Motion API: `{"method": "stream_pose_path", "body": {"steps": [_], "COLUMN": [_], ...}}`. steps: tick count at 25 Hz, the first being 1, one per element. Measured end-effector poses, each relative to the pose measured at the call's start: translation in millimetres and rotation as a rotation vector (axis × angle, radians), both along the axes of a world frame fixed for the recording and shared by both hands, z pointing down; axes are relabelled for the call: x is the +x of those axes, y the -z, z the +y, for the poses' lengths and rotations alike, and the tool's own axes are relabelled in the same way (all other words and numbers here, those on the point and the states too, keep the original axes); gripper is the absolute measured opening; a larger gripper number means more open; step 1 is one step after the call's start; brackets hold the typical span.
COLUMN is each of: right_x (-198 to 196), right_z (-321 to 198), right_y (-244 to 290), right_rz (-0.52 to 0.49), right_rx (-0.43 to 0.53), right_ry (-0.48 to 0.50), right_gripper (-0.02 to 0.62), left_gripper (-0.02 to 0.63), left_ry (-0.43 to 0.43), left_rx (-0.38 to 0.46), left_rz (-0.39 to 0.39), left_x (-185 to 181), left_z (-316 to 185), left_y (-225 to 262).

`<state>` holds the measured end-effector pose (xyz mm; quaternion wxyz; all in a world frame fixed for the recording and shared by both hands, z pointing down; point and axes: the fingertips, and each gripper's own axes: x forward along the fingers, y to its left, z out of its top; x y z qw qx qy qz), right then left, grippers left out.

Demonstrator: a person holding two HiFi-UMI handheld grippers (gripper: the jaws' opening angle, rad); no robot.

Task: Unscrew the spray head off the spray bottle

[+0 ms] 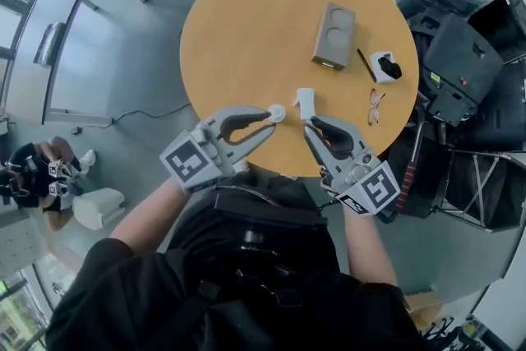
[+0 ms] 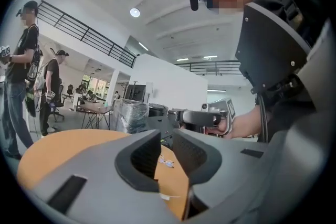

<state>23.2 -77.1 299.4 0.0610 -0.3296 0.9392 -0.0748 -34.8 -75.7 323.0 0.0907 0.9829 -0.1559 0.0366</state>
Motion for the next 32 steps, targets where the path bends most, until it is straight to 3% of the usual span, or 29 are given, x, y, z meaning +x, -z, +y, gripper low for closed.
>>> {"method": "stream_pose_path", "body": {"steps": [2, 4, 9, 17, 32], "right_x": [0.3, 1.5, -0.4, -9.8, -18.9], "right_z": [3.9, 5.5, 3.5, -1.3, -3.4], "right_y": [9.0, 15.8, 28.3, 39.0, 42.0], "right_rz": [-0.014, -0.026, 0.013, 0.051, 0.061], "right_rx": [0.014, 0.019, 0.023, 0.033, 0.03], "right_ry": [0.011, 0.017, 0.03, 0.072, 0.085], "right_gripper": [0.008, 0.008, 0.006, 0.006, 0.006], "left_gripper": [0.042, 0.006, 0.005, 0.005, 0.005], "left_ry": [0.005, 0.029, 0.057, 0.016, 0.023], "left_rx": [0.001, -0.019, -0.021, 0.051, 0.053], "left_rz": [-0.002, -0.003, 0.009, -0.008, -0.011], "left_x": [0.5, -0.5, -2.4, 3.9, 2.4], "left_z": [2.6, 2.1, -2.3, 0.0, -1.5], "left_y": [5.7, 9.9, 23.3, 36.8, 36.6]}}
